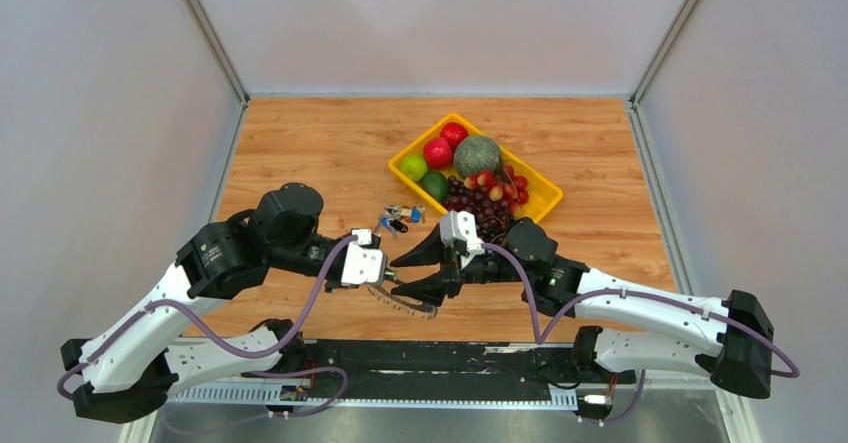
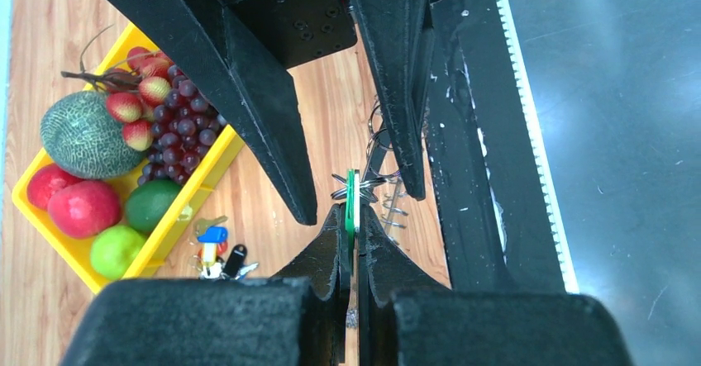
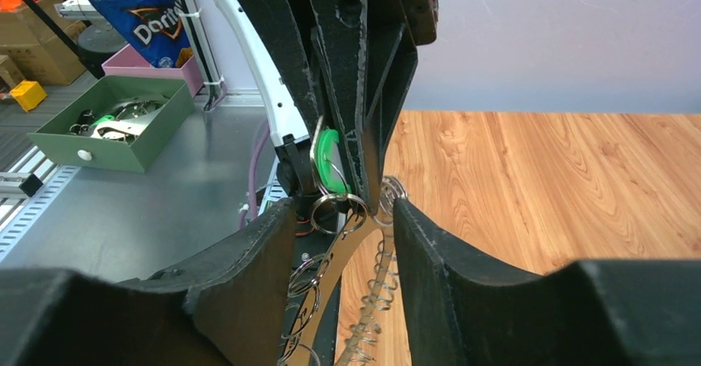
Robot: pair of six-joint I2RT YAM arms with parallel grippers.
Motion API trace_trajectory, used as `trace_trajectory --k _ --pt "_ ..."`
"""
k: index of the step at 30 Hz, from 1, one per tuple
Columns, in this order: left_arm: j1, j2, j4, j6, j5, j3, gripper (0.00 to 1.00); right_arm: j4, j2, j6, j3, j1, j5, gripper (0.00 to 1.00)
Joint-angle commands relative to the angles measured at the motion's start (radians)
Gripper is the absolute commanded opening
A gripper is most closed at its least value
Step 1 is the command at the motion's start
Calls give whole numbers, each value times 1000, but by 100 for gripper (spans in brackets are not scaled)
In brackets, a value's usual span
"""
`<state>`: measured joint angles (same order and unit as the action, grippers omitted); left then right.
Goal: Remove the keys from the keyring
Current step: Remove the key from the keyring.
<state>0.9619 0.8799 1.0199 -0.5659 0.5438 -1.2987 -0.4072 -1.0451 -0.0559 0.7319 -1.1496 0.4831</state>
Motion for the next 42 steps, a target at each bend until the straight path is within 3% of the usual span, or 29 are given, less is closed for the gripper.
trace_trajectory --k 1,10,14,18,21,23,28,29,34,42 --pt "8 -4 -40 -27 51 -8 0 -7 -8 25 64 -12 40 49" --pt "11 -1 -37 -38 21 -3 0 9 -4 -33 60 -12 31 25" --pt "13 -6 -38 -47 -10 -8 0 45 1 -80 58 -13 10 21" --pt "13 -7 -40 -57 -49 -5 0 86 7 -212 62 -11 -99 13" --pt "13 -8 -38 -65 -102 5 0 126 27 -433 56 -2 -214 9" --pt "14 -9 -34 -69 -133 17 0 120 45 -619 34 2 -240 15" --pt "20 -8 -35 -81 -150 34 0 79 67 -791 16 2 -206 71" --pt "21 -6 -37 -83 -142 33 0 81 73 -764 20 2 -196 74" --pt "22 -15 -47 -90 -101 32 0 140 151 -445 23 2 -185 78" --pt "24 -39 -48 -117 -30 43 0 162 253 17 -41 2 -327 70"
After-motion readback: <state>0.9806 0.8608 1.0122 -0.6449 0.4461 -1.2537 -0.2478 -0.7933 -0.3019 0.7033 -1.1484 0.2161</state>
